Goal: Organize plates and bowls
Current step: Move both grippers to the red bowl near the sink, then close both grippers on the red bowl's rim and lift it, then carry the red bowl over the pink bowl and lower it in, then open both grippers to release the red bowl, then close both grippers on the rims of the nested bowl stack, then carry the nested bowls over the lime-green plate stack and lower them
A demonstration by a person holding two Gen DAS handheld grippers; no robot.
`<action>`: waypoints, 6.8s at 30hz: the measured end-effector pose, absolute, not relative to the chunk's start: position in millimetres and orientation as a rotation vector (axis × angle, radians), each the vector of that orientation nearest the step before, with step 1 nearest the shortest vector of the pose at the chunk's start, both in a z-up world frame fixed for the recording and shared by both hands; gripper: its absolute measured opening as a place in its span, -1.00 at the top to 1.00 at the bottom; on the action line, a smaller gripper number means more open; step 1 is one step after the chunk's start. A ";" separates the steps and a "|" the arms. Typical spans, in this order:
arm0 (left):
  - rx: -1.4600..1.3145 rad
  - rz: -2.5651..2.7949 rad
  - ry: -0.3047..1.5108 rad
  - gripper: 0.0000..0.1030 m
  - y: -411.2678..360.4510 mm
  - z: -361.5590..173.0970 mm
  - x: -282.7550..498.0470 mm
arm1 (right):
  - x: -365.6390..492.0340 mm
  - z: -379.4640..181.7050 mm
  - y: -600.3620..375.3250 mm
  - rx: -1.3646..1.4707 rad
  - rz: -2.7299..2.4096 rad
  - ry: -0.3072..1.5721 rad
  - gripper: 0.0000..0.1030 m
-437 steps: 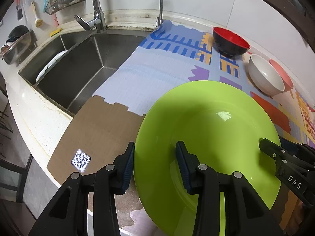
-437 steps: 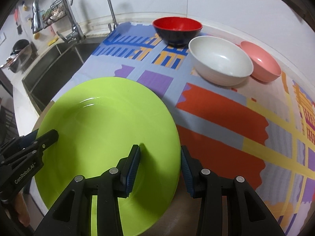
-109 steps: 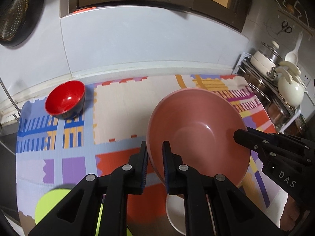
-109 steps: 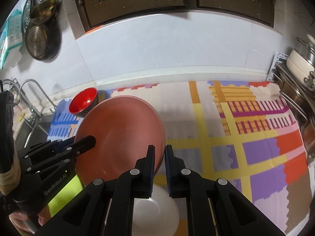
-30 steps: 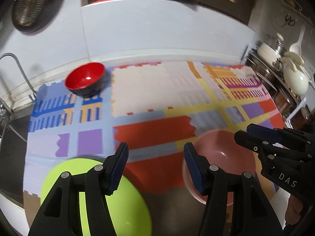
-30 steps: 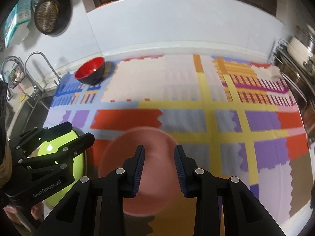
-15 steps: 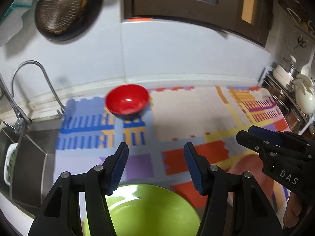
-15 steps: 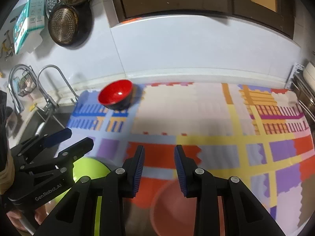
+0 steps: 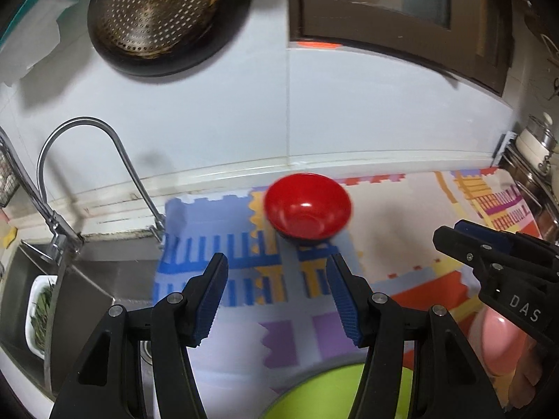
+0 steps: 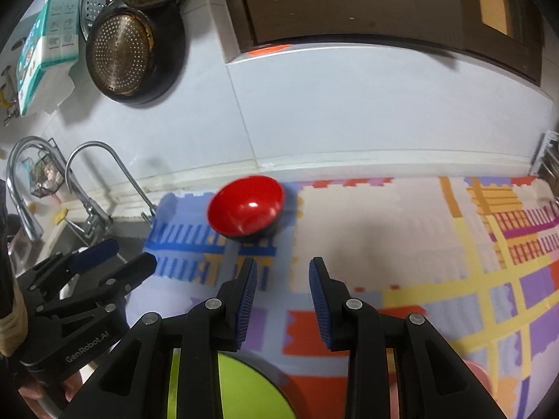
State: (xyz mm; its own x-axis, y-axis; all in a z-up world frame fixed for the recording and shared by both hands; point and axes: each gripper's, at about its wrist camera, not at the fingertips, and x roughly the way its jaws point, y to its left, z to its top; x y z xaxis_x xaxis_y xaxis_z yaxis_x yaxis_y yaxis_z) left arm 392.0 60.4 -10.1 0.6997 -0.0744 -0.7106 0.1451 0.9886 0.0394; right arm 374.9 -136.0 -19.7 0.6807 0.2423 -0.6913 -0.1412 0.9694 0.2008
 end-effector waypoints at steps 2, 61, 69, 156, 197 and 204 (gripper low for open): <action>0.091 -0.126 0.789 -0.12 68.1 -13.6 401.6 | 384.7 -21.8 -125.6 0.142 0.222 0.792 0.37; -0.005 -0.292 0.925 0.75 60.1 -79.1 520.0 | 498.1 -87.7 -95.5 0.283 0.054 0.974 0.73; -0.021 -0.309 0.877 0.75 46.4 -45.5 469.1 | 451.9 -54.8 -111.3 0.259 0.060 0.943 0.73; 0.153 -0.481 0.972 -0.10 -173.7 -65.5 281.1 | 246.9 -73.5 -330.7 0.178 -0.023 1.015 0.33; 0.063 -0.432 1.200 0.42 -172.1 -123.8 301.0 | 274.4 -120.5 -328.9 0.280 0.036 1.165 0.42; 0.054 -0.370 1.207 0.42 -175.4 -121.8 299.1 | 273.5 -120.1 -332.1 0.304 0.029 1.169 0.49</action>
State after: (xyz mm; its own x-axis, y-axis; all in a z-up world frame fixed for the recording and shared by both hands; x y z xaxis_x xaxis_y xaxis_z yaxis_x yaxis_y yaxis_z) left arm 299.1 -175.4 -121.8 0.3036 -0.2505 -0.9193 0.3071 0.9391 -0.1545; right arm 273.5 -332.1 -120.1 0.3955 0.1799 -0.9007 0.1345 0.9587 0.2506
